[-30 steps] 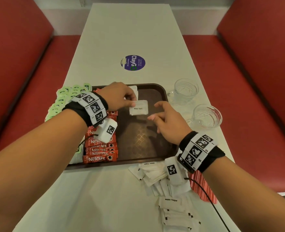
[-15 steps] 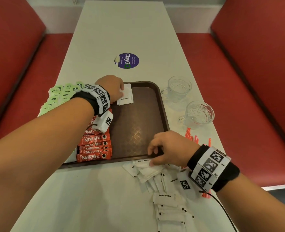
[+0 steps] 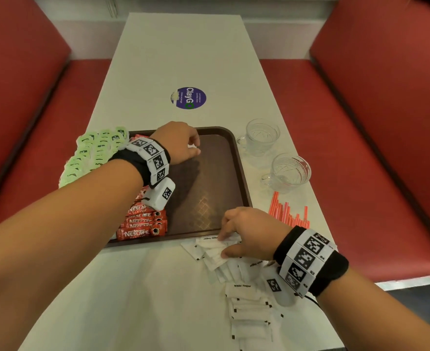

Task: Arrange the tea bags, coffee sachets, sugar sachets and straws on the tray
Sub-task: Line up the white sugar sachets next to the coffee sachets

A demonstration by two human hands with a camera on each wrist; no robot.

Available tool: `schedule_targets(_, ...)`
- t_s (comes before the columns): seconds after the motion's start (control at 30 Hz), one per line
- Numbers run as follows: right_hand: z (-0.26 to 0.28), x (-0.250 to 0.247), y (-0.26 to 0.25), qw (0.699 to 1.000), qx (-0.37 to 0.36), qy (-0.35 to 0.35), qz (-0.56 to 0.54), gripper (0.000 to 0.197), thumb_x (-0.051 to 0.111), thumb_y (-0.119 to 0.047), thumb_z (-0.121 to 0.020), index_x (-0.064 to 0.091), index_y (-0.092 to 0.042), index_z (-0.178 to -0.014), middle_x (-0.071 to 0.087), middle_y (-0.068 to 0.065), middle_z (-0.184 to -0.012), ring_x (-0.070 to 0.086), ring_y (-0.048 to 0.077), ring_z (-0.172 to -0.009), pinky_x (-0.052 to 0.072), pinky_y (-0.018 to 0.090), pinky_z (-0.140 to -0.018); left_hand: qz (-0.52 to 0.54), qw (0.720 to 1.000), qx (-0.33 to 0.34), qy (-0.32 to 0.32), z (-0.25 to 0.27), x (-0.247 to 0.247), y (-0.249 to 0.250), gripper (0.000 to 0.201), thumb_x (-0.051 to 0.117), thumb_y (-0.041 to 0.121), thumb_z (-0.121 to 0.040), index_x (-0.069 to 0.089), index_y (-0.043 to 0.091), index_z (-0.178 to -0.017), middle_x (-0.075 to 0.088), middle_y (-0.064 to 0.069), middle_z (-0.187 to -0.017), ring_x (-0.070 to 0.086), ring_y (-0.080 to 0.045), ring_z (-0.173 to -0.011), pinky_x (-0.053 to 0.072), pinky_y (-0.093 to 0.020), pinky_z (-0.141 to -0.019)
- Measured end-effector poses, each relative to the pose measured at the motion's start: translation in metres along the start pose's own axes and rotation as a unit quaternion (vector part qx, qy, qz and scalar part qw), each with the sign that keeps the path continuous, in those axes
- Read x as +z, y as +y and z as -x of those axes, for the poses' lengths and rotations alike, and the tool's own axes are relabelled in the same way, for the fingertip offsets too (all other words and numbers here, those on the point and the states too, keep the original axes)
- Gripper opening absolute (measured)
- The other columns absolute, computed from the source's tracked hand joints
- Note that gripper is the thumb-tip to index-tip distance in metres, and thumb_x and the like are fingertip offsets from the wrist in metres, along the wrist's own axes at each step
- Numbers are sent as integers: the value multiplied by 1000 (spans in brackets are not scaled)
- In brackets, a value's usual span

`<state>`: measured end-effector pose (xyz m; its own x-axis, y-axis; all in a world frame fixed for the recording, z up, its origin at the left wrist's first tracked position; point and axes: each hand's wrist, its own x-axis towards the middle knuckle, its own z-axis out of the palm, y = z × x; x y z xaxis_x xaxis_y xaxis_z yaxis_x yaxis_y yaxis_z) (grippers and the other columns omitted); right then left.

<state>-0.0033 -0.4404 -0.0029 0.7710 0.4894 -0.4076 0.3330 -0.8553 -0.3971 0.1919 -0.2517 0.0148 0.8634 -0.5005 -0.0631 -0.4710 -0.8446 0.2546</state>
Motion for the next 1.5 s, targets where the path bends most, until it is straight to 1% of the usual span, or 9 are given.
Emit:
schedule_targets(0.4, -1, 6, -24, 997, 33, 59, 47, 20, 58, -33, -95, 77, -28, -100, 68, -7, -97, 63, 18, -91, 53, 39, -84, 4, 991, 56, -119, 149, 20, 52, 9, 67, 35, -86, 74, 33, -91, 65, 18, -86, 59, -2, -81, 45, -22, -75)
schedule_targets(0.53, 1, 10, -27, 995, 44, 74, 41, 18, 52, -22, -95, 68, -23, -88, 65, -3, -94, 61, 21, -87, 52, 38, -80, -72, 991, 15, -109, 177, 43, 53, 25, 54, 41, -91, 76, 30, -97, 74, 9, -91, 66, -13, -81, 55, -31, -73)
schedule_targets(0.63, 8, 11, -30, 994, 49, 96, -2, 21, 50, -19, -90, 47, -21, -69, 55, 1, -83, 53, 21, -74, 45, 35, -69, -114, 989, 14, -97, 190, 59, 57, 31, 44, 41, -96, 73, 31, -101, 72, 4, -89, 66, -20, -82, 53, -33, -69)
schedule_targets(0.8, 21, 14, -35, 990, 53, 121, -38, 22, 53, -23, -80, 46, -14, -60, 62, 7, -91, 58, 24, -78, 52, 39, -73, -193, 969, 65, -141, 209, 64, 65, 37, 35, 40, -103, 66, 28, -119, 70, -4, -95, 65, -27, -88, 43, -32, -63)
schedule_targets(0.97, 31, 16, -40, 984, 74, 141, -79, 31, 55, -19, -81, 36, -19, -57, 40, -4, -58, 38, 14, -53, 37, 30, -55, -172, 971, 14, -165, 210, 49, 66, 37, 50, 52, -93, 72, 24, -100, 70, 0, -92, 64, -23, -87, 52, -33, -71)
schedule_targets(1.07, 34, 16, -42, 980, 94, 144, -103, 30, 53, -23, -79, 35, -14, -58, 48, 6, -61, 46, 20, -58, 44, 37, -57, -180, 970, -22, -160, 206, 51, 69, 44, 56, 61, -88, 65, 22, -107, 68, -2, -102, 64, -24, -95, 51, -35, -73)
schedule_targets(1.17, 35, 15, -43, 973, 107, 159, -126, 29, 51, -29, -73, 33, -14, -56, 73, 15, -93, 69, 28, -88, 56, 37, -69, -197, 967, -37, -156, 205, 56, 75, 51, 56, 66, -85, 64, 19, -104, 67, -2, -99, 65, -24, -91, 49, -34, -69)
schedule_targets(1.3, 37, 16, -45, 966, 116, 185, -140, 33, 54, -18, -85, 35, -14, -59, 46, 7, -62, 46, 17, -59, 39, 29, -55, -144, 978, -19, -153, 211, 57, 75, 34, 64, 55, -86, 64, 27, -104, 58, 4, -109, 61, -21, -96, 51, -35, -76)
schedule_targets(1.5, 34, 21, -45, 954, 108, 221, -171, 30, 54, -15, -85, 33, -14, -63, 40, 6, -70, 36, 17, -59, 31, 29, -55, -66, 989, -26, -128, 223, 60, 68, 36, 67, 42, -88, 57, 27, -118, 54, 5, -118, 59, -19, -101, 50, -34, -85)
